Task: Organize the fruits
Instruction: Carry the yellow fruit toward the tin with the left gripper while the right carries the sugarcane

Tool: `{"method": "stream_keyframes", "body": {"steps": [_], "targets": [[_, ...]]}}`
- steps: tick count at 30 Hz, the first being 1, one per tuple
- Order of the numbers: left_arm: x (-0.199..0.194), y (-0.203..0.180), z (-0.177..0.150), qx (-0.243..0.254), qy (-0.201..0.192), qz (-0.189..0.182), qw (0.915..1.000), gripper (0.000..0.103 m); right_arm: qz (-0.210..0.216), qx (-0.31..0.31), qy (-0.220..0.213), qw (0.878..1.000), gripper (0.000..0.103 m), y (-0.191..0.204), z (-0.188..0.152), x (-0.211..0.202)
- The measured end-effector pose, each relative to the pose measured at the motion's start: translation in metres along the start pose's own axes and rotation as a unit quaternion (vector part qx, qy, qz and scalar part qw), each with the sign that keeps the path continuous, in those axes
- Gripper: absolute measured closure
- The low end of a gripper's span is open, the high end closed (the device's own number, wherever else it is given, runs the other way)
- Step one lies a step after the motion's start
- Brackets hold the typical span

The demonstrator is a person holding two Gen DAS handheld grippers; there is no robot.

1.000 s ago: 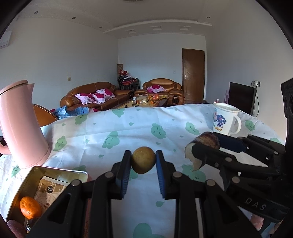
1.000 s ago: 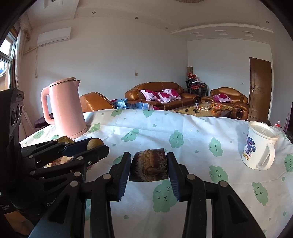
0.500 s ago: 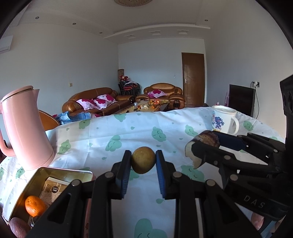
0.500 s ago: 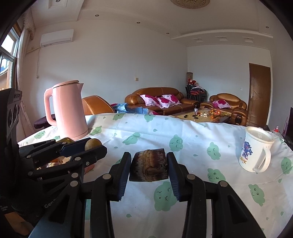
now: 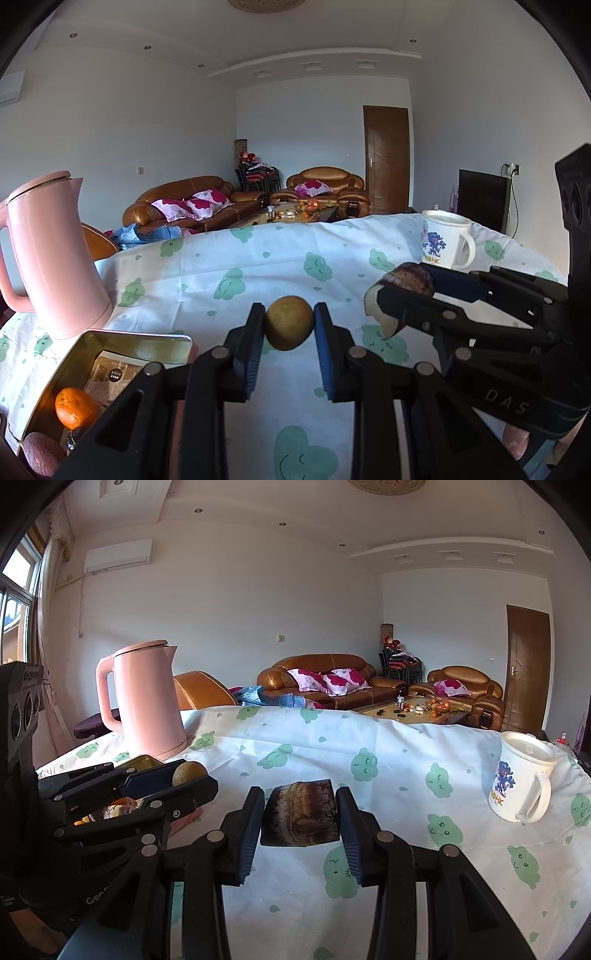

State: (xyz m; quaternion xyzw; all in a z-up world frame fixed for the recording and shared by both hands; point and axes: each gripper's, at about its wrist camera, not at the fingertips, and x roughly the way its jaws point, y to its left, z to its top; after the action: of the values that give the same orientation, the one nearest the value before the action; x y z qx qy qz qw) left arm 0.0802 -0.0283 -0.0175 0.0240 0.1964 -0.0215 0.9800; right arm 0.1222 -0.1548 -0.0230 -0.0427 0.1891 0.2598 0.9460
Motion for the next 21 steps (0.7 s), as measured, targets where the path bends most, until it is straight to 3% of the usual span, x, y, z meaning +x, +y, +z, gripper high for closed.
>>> {"method": "stream_keyframes", "body": {"steps": [11, 21], "targets": [[-0.019, 0.015, -0.004, -0.003, -0.006, 0.011, 0.9999, 0.075, 0.029, 0.002, 0.010, 1.000, 0.061, 0.018, 0.006, 0.005], [-0.040, 0.053, -0.007, -0.027, 0.003, 0.038, 0.9989, 0.075, 0.065, -0.026, 0.005, 0.998, 0.061, 0.057, 0.024, 0.010]]}}
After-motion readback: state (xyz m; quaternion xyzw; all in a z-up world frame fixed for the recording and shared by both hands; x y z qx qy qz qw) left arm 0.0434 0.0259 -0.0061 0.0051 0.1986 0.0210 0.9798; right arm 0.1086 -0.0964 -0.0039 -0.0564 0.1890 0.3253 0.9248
